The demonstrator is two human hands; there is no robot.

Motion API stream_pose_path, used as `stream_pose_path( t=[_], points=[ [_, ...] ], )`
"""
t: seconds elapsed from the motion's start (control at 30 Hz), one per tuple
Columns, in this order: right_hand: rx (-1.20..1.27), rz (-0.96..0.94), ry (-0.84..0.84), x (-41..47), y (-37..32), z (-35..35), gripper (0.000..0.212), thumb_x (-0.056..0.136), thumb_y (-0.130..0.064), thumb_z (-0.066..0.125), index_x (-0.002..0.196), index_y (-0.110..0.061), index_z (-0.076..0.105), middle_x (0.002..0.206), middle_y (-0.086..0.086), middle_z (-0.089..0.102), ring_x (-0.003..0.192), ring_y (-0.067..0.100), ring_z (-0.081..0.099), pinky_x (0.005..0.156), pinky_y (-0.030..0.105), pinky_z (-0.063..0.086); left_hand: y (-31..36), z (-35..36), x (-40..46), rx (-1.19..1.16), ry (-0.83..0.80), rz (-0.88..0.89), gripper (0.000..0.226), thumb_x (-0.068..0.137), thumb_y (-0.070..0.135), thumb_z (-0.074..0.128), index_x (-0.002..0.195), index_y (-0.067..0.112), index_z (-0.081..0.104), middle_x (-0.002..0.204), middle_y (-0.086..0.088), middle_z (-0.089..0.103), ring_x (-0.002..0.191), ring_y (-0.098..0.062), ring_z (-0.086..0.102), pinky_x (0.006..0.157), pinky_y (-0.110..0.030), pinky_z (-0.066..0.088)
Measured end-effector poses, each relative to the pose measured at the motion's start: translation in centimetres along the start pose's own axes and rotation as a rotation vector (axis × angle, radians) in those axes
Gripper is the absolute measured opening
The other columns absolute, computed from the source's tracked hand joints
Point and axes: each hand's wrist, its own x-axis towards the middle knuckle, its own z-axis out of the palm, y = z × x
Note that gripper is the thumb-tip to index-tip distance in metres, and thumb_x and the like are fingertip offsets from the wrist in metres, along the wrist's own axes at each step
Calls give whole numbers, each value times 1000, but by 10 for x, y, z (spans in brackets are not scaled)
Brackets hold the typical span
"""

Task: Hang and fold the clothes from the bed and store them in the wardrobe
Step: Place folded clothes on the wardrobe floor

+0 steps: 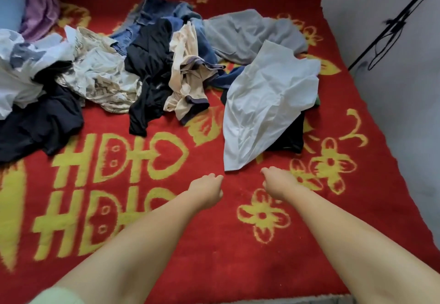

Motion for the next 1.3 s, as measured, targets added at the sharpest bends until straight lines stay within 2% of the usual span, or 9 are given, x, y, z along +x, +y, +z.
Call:
stream_pose_path(
  t=[0.17,0.27,0.43,0.53,0.63,0.73,0.93,1.13,1.3],
  points=[
    [-185,-116,61,85,26,-2,46,94,-9,43,140,-14,38,141,11,40,127,29,41,98,42,38,14,17,82,-13,-33,17,40,95,21,44,134,13,43,126,-9,46,117,-28,46,80,-40,42],
    [-302,-183,141,126,42,1,66,94,-7,43,153,-21,16,162,12,3,150,26,1,117,52,12,19,30,120,17,19,60,50,93,16,49,141,15,35,141,-9,36,130,-28,37,90,-41,40],
    [-433,-189,188,190,48,11,68,98,-16,41,155,-25,4,161,9,-21,147,28,-23,112,65,-6,7,41,174,224,-1,99,78,91,18,57,153,20,9,161,-12,-6,149,-27,-1,115,-46,22],
    [-445,-198,187,209,52,20,50,99,-19,40,149,-21,31,162,13,-7,149,30,-14,111,67,-8,7,46,189,217,35,111,66,91,7,52,149,18,23,159,-11,12,147,-27,16,104,-41,35],
    [-343,-219,147,206,45,29,37,96,-11,41,133,-11,47,144,20,41,140,35,29,112,58,17,11,40,193,65,126,32,28,88,-3,48,112,9,54,117,-10,55,104,-35,57,67,-39,40],
    [-134,-202,86,182,29,47,25,93,-7,42,118,-7,46,114,19,61,106,36,57,74,38,36,0,43,177,-122,77,-76,19,82,-4,45,91,5,58,91,-12,57,78,-32,52,61,-32,33],
    [-101,-260,-79,114,3,98,24,98,-20,38,117,-10,49,116,12,63,105,32,60,74,36,36,-26,68,100,-379,-113,-167,22,83,5,37,80,15,56,86,-8,61,84,-31,57,65,-32,39],
    [212,-205,-322,40,-59,150,42,101,-34,30,122,-7,55,131,19,57,120,34,54,96,39,41,-64,105,30,-241,-305,-195,41,91,55,45,102,18,59,104,-2,63,99,-28,60,75,-34,42],
    [399,-323,-617,-32,-140,178,44,101,-34,35,124,-2,53,139,22,49,126,33,47,99,34,34,-125,128,-41,133,-734,-166,49,90,46,52,112,4,66,102,-9,67,94,-28,61,79,-33,45]
  ],
)
